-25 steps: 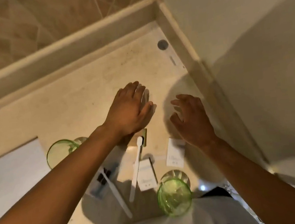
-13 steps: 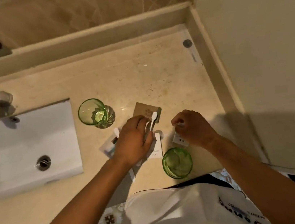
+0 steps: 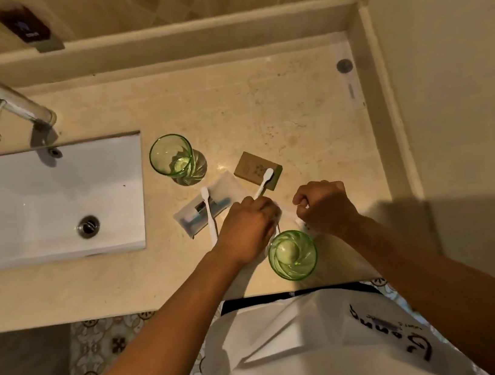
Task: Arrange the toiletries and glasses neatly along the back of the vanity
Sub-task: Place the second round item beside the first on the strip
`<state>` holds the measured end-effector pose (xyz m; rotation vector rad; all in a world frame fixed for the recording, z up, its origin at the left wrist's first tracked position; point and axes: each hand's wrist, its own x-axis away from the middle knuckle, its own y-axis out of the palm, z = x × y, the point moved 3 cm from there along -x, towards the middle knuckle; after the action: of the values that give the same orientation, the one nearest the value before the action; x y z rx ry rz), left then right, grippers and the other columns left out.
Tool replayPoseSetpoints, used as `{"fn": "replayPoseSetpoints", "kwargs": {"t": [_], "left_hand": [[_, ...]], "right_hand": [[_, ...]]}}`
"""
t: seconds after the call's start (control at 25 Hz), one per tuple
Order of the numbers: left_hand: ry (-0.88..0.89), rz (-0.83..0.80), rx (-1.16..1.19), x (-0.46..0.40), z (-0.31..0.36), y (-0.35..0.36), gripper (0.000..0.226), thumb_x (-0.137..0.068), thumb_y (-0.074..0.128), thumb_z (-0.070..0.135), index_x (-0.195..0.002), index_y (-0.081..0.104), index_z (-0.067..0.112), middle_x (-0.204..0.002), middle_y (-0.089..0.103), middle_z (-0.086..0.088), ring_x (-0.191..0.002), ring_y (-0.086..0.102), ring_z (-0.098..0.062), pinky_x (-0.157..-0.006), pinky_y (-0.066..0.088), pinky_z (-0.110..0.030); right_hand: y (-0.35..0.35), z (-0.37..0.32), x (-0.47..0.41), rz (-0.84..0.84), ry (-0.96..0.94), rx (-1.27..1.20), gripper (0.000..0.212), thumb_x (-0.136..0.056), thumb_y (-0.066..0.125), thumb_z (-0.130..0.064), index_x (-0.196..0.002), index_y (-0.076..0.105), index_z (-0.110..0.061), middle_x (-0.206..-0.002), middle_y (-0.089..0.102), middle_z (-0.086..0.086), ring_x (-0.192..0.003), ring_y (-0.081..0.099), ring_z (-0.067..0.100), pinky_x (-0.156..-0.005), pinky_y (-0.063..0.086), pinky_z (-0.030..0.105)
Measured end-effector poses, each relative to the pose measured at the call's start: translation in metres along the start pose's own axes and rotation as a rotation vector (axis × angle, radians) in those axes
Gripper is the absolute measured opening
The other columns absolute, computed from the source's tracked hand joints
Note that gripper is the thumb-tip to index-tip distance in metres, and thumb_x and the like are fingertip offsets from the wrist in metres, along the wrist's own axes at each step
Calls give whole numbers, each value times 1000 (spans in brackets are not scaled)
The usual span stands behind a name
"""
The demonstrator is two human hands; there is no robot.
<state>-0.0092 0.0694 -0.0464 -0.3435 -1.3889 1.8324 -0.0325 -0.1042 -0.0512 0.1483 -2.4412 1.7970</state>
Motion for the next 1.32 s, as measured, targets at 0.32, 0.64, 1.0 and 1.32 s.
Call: {"fn": "replayPoseSetpoints", "kwargs": {"t": [0.32,0.64,1.0,1.32], "left_hand": [[-180,10,43,20,6,7,40,-97,53,32,-136,57,23,-121,54,-9,-106,53,-33,-82,45,-43],[-163,80,24,30,-8,4,22,-95,58,29,-105,74,17,-96,59,-12,-90,57,-35,-73,44,-39],[-285,150,190,0,-15,1,51,-92,65,28,-138,53,9,-121,57,-19,-103,59,-39,-84,51,-45],[-547,283,621,-43,-29,-23,42,-90,67,25,-126,54,9,-120,58,-16,-107,57,-30,-83,40,-28]], "right_hand": [[17,-9,7,-118,47,24,45,-59,86,-26,-94,70,-3,-86,67,18,-76,63,38,-68,46,41],[29,7,-6,-186,43,-26,34,-83,72,-35,-105,68,-10,-102,70,10,-98,62,31,-82,36,34],[1,21,-5,-137,145,-409,8,-77,74,-13,-78,70,-6,-67,64,5,-64,55,26,-62,48,33],[-29,49,-5,-191,456,-783,12,-75,74,-12,-76,69,-23,-72,65,-9,-67,57,9,-56,46,19]]}}
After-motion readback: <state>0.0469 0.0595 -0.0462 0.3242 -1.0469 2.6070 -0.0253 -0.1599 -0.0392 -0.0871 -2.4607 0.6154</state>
